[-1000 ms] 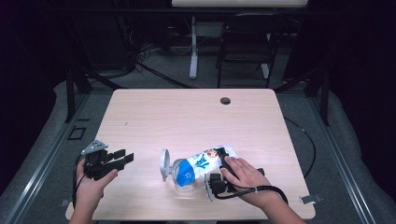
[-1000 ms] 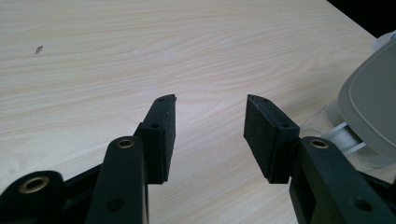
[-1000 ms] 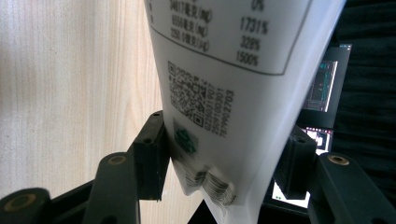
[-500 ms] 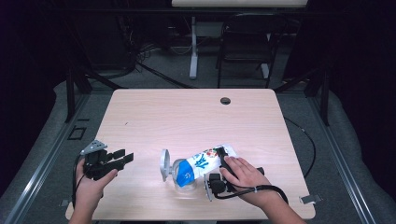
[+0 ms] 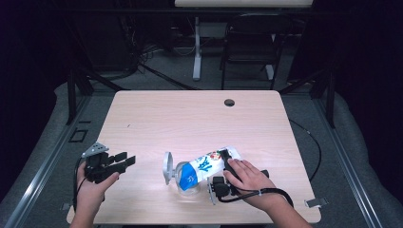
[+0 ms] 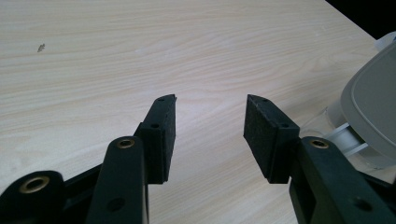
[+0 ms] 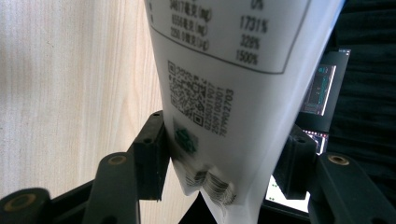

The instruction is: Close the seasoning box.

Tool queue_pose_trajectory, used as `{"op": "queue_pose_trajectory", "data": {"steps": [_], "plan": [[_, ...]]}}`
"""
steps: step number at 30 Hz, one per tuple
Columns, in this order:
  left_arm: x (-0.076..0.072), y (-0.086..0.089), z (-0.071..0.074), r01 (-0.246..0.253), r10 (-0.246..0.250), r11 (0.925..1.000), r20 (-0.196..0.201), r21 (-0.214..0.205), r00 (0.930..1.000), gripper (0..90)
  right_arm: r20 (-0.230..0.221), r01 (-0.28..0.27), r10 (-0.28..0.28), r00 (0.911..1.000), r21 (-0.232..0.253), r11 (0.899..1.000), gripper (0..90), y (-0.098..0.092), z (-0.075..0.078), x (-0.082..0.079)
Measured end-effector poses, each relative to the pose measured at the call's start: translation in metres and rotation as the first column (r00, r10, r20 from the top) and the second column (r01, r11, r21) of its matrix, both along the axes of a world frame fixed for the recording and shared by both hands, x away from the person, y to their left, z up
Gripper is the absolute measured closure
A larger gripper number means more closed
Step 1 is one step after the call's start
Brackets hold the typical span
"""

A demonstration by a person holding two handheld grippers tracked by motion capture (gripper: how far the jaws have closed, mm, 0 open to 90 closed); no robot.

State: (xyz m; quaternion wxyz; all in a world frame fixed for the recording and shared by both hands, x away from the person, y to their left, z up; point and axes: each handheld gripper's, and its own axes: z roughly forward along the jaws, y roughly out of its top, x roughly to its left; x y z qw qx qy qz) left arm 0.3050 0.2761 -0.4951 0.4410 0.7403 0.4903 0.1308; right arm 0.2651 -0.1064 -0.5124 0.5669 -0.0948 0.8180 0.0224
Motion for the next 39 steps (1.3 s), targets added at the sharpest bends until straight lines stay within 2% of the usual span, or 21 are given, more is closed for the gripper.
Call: {"op": "queue_pose_trajectory", "data": {"steps": [39], "plan": [[0.0006,0.0011,-0.0013,-0.003,0.003,1.0000,-0.007,-0.001,1.0000,54.2,0.000,-0.002,0.002,1.0000,-0.002,1.000,45.6,0.0006,-0.0004,-0.0005]]}}
